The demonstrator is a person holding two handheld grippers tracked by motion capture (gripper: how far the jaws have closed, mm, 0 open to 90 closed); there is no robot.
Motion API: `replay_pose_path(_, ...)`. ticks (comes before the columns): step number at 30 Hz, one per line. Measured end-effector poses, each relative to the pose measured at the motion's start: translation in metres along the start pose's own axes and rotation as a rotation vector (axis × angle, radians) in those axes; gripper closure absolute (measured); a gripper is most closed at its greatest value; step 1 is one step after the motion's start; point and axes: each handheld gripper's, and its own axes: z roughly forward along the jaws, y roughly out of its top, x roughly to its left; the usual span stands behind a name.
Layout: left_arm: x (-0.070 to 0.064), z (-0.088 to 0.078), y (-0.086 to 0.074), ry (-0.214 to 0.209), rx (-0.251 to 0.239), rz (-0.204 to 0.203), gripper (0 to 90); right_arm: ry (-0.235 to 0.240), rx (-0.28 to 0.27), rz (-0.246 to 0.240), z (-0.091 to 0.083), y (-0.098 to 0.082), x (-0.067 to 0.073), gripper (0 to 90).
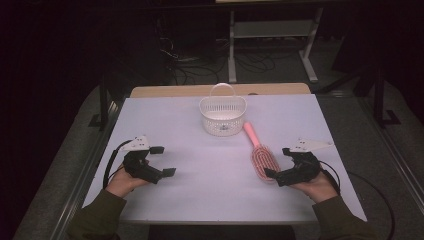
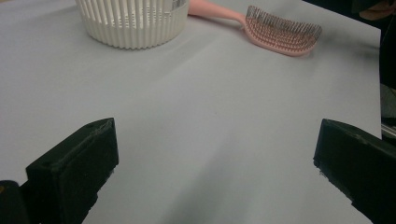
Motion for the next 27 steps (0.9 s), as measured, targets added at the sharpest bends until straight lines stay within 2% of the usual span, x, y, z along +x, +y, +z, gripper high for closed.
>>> replay_pose_path(14,-0.001,-0.003,-0.002,0.019,-0.008,0.0,0.0,0.009,-0.003,-0.009,0.003,0.009,0.001,0.0)
replay_pose_path(27,-0.001,-0.002,-0.003,0.009,-0.017,-0.008,0.0,0.004,0.004,-0.014,0.01,0.021,-0.005,0.0)
